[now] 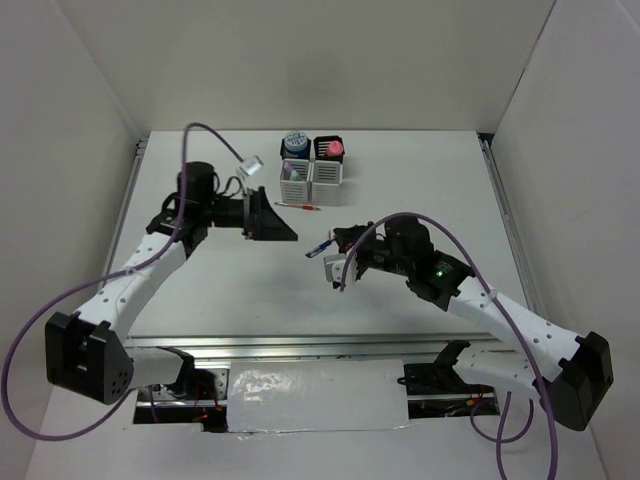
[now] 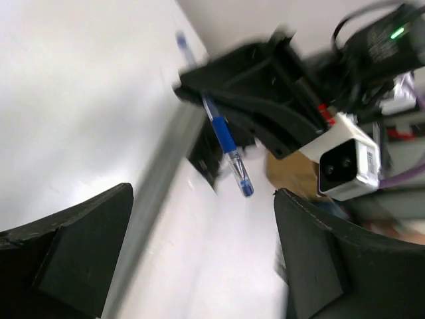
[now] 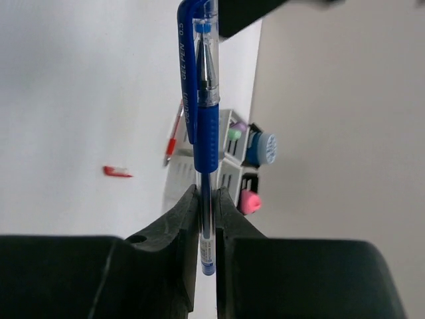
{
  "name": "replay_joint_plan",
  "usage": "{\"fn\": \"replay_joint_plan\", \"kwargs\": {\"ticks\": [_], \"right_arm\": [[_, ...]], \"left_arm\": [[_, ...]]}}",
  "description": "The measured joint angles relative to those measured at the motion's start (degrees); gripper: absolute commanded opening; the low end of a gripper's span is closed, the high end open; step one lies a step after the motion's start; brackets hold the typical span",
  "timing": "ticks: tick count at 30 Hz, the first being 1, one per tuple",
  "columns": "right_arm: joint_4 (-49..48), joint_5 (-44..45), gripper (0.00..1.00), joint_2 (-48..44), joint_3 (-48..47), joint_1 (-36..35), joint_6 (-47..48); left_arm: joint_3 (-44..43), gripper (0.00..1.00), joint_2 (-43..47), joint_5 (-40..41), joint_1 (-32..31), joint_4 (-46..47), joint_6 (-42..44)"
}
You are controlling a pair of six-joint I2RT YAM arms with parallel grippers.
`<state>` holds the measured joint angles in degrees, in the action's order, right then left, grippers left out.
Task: Sort the stationery into containers
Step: Place the pen in the storage box.
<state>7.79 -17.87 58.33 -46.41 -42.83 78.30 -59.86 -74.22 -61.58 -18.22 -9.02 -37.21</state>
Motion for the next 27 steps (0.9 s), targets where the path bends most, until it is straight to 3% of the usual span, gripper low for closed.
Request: {"fn": "replay_joint_plan", "kwargs": {"ticks": [5, 10, 16, 21, 27], "right_arm": [[2.14, -0.11, 0.0, -0.37, -2.56, 1.46, -16.52], [5.22, -4.94, 0.0, 4.44, -13.44, 2.03, -42.53], [3.74, -13.31, 0.0, 9.94, -22.05, 2.38, -69.24], [1.95, -16.87, 0.0, 12.24, -23.02, 2.56, -81.7], [1.55, -19.3, 0.0, 14.49, -23.12, 3.04, -89.15]], "left_arm": [[-0.31, 0.96, 9.33, 3.76, 9.2, 9.62, -1.03], [1.05, 0.85, 15.3, 6.43, 9.35, 21.53, -3.34], [1.79, 0.81, 12.76, 9.27, 8.26, 30.64, -7.98], [2.16, 0.75, 10.34, 10.91, 6.32, 34.77, -10.95], [1.55, 0.65, 7.89, 11.85, 2.82, 38.91, -12.72]]}}
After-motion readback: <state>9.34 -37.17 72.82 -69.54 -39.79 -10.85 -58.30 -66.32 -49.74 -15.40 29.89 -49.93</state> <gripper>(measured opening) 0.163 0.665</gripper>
